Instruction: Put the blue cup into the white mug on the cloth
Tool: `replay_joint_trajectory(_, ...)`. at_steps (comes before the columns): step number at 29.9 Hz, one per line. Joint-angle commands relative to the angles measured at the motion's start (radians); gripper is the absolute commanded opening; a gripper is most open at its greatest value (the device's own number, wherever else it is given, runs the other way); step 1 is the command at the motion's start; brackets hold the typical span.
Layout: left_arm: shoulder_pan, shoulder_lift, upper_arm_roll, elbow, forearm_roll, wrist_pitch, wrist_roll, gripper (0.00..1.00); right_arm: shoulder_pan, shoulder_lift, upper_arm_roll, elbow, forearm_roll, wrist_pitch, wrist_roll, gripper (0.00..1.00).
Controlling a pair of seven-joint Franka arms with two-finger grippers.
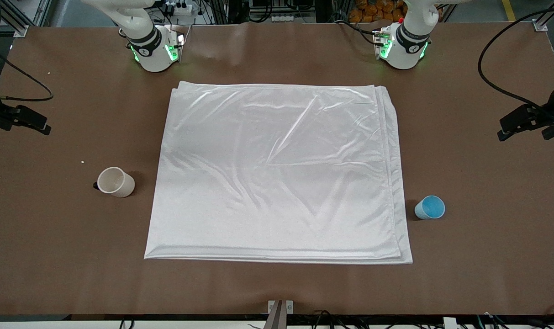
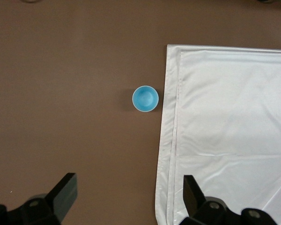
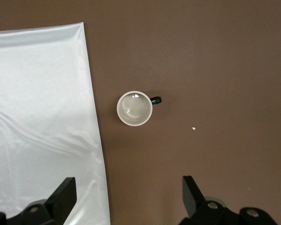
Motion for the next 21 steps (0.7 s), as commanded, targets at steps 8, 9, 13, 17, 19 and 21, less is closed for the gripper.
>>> replay_joint_trajectory(8, 0.005, 0.007, -0.004, -0.005, 0.009, 0.009, 0.020, 1.00, -0.095, 0.016, 0.001, -0.149, 0.005, 0.131, -0.286, 1.00)
replay_joint_trajectory(9, 0.005, 0.012, -0.003, -0.014, 0.009, 0.021, 0.020, 1.00, -0.101, 0.023, 0.001, -0.155, 0.005, 0.137, -0.329, 1.00)
replay_joint_trajectory(13, 0.006, 0.010, -0.003, -0.074, 0.009, 0.097, 0.020, 1.00, -0.116, 0.044, 0.001, -0.163, 0.007, 0.148, -0.452, 1.00)
replay_joint_trajectory(17, 0.017, 0.012, -0.003, -0.151, 0.009, 0.199, 0.039, 1.00, -0.123, 0.072, 0.001, -0.168, 0.009, 0.176, -0.536, 1.00)
replay_joint_trajectory(19, 0.017, 0.013, -0.003, -0.191, 0.009, 0.254, 0.040, 1.00, -0.127, 0.084, 0.001, -0.174, 0.009, 0.188, -0.602, 1.00)
replay_joint_trajectory(21, 0.014, 0.029, -0.003, -0.212, 0.009, 0.298, 0.040, 1.00, -0.129, 0.096, 0.001, -0.178, 0.009, 0.206, -0.668, 1.00)
